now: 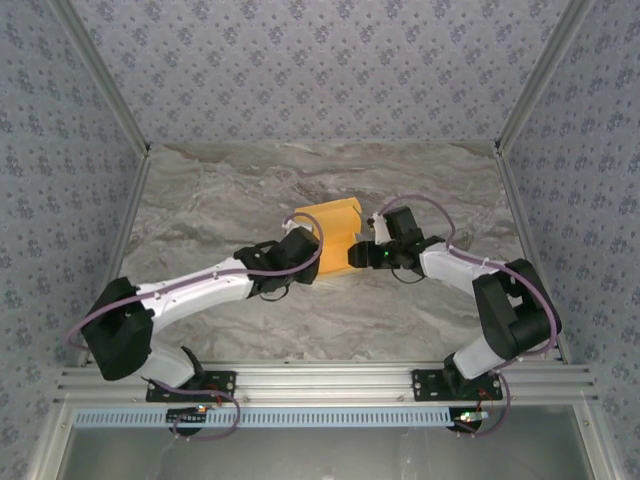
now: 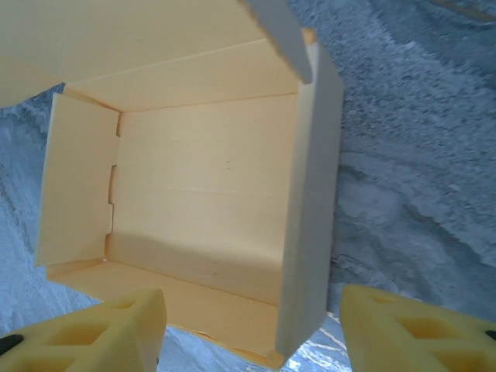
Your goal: Fold the paper box
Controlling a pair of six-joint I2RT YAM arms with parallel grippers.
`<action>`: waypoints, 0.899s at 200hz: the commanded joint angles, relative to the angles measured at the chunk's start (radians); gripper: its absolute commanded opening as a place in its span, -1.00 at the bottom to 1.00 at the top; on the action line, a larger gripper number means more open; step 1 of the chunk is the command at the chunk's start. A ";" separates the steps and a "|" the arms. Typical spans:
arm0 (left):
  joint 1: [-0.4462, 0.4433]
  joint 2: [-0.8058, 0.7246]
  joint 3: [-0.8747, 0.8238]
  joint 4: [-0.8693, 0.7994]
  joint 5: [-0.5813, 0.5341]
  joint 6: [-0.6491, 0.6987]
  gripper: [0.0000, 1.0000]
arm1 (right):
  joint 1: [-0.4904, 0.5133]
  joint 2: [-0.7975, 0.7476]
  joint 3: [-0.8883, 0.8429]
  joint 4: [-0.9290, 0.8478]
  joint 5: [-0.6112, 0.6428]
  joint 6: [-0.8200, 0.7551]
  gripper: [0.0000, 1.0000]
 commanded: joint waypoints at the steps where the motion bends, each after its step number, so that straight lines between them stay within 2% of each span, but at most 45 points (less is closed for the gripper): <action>1: 0.000 0.038 0.047 0.032 -0.027 -0.011 -0.10 | 0.016 0.014 -0.017 0.076 -0.045 0.048 0.22; 58: 0.021 0.083 0.078 0.043 -0.009 0.001 -0.10 | 0.039 -0.023 -0.086 0.163 -0.129 0.097 0.17; 127: 0.026 0.234 0.199 0.065 -0.004 0.007 -0.10 | -0.032 -0.172 -0.122 0.014 0.004 0.006 0.22; 180: 0.034 0.365 0.263 0.092 -0.001 -0.014 -0.10 | -0.077 -0.212 -0.142 -0.024 0.030 -0.030 0.22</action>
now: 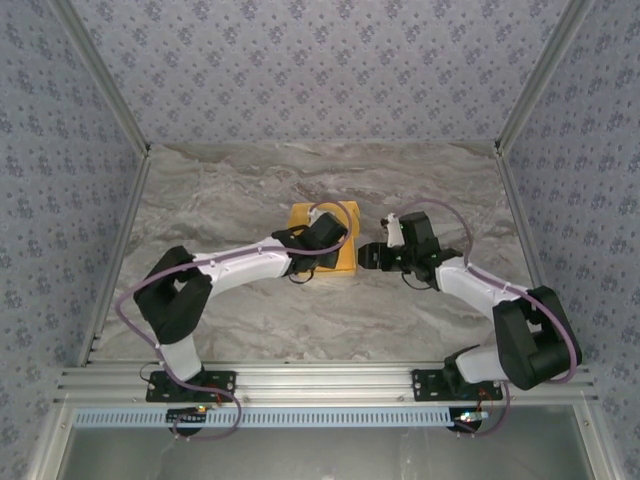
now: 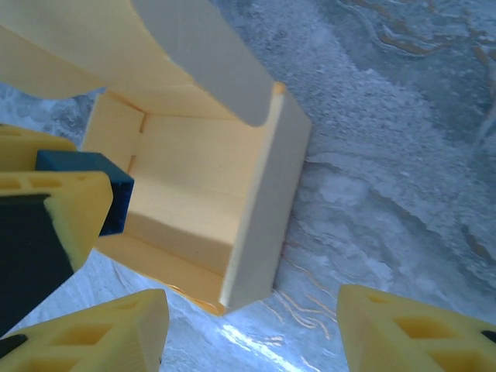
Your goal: Fold the paper box
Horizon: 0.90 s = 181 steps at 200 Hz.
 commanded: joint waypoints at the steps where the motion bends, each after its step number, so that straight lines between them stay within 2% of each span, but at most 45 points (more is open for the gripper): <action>1: 0.008 0.043 0.031 0.026 0.003 -0.015 -0.10 | -0.022 -0.031 -0.024 -0.056 0.028 -0.037 0.22; 56: 0.012 0.116 0.061 0.044 -0.008 -0.010 -0.06 | -0.038 -0.050 -0.031 -0.072 0.036 -0.052 0.23; 125: 0.012 0.076 0.040 0.050 0.000 0.010 0.17 | -0.029 -0.083 -0.008 -0.108 0.090 -0.066 0.23; 150: 0.009 0.016 0.012 0.055 0.026 0.036 0.20 | -0.009 -0.115 0.004 -0.131 0.152 -0.091 0.22; 181: -0.002 -0.146 -0.083 0.094 0.080 0.109 0.22 | 0.060 -0.151 0.032 -0.129 0.272 -0.152 0.23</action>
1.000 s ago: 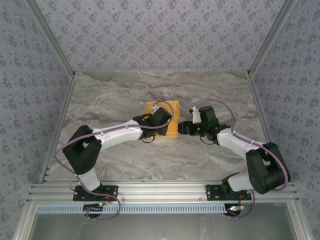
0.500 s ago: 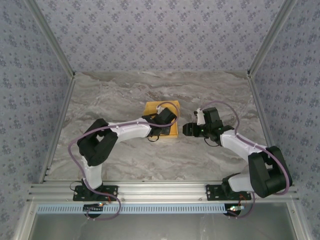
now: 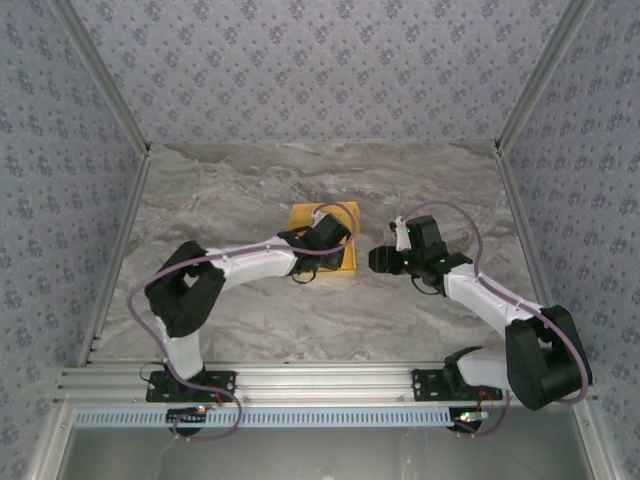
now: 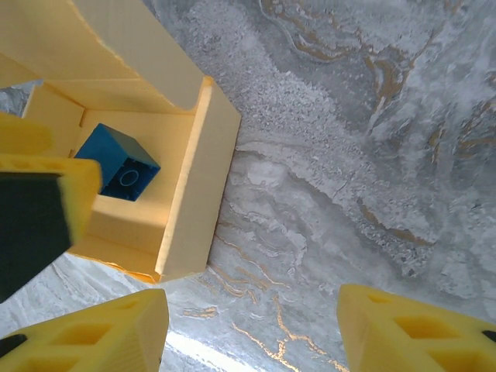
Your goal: Fold the paper box
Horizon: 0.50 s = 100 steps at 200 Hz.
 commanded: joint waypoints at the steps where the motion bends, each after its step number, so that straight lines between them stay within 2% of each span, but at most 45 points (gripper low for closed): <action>1: -0.008 -0.162 -0.060 0.045 0.046 0.072 0.22 | 0.052 -0.035 0.049 -0.018 0.119 -0.069 0.23; 26: 0.004 -0.323 -0.158 0.035 0.030 0.130 0.25 | 0.092 -0.009 0.099 0.016 0.160 -0.116 0.24; 52: 0.080 -0.476 -0.253 0.033 0.040 0.180 0.33 | 0.092 0.070 0.184 0.029 0.140 -0.168 0.23; 71: 0.187 -0.547 -0.296 0.046 0.152 0.224 0.40 | 0.089 0.133 0.244 0.019 0.131 -0.204 0.20; 83: 0.254 -0.555 -0.298 0.048 0.246 0.253 0.42 | 0.084 0.165 0.272 0.014 0.123 -0.224 0.18; 100: 0.326 -0.543 -0.290 0.050 0.324 0.298 0.48 | 0.069 0.201 0.305 0.005 0.091 -0.243 0.15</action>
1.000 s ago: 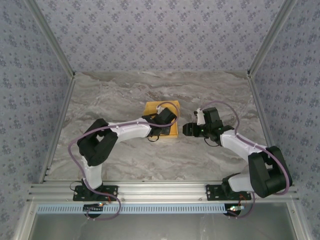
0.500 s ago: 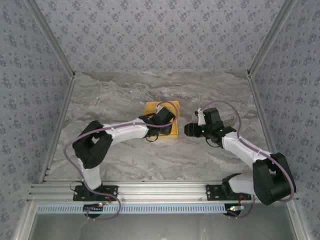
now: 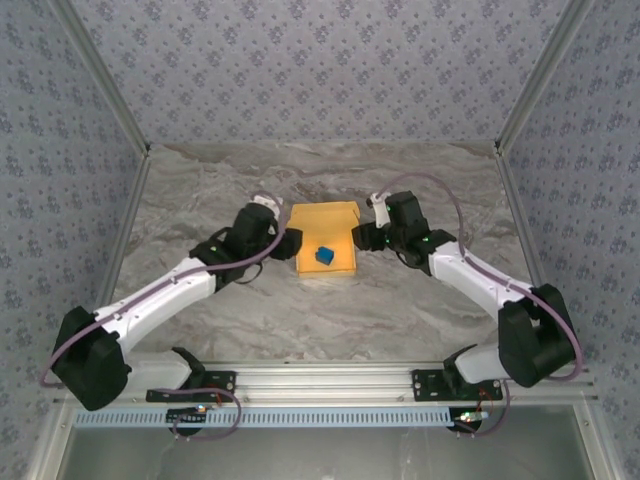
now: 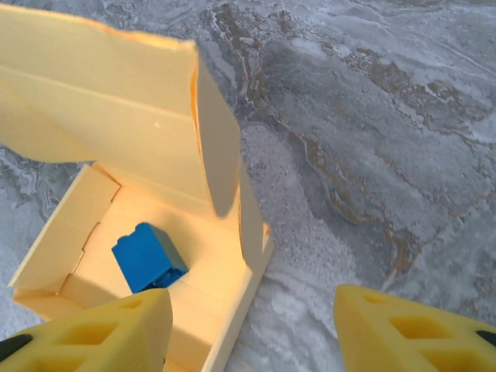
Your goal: Fold the paper box
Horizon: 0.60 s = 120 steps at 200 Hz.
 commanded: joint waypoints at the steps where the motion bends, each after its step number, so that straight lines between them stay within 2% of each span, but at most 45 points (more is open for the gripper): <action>1: 0.080 0.004 -0.005 0.012 0.168 0.098 0.48 | -0.017 0.045 0.057 -0.015 -0.024 -0.065 0.14; 24: 0.148 0.032 0.011 0.035 0.245 0.148 0.51 | -0.030 0.083 0.092 -0.025 -0.052 -0.070 0.09; 56: 0.196 0.080 0.021 0.071 0.332 0.220 0.53 | -0.026 0.121 0.124 -0.030 -0.068 -0.071 0.00; 88: 0.204 0.138 0.043 0.088 0.396 0.288 0.54 | -0.025 0.148 0.145 -0.035 -0.070 -0.074 -0.10; 120: 0.204 0.208 0.077 0.091 0.400 0.341 0.48 | -0.017 0.164 0.157 -0.038 -0.072 -0.076 -0.26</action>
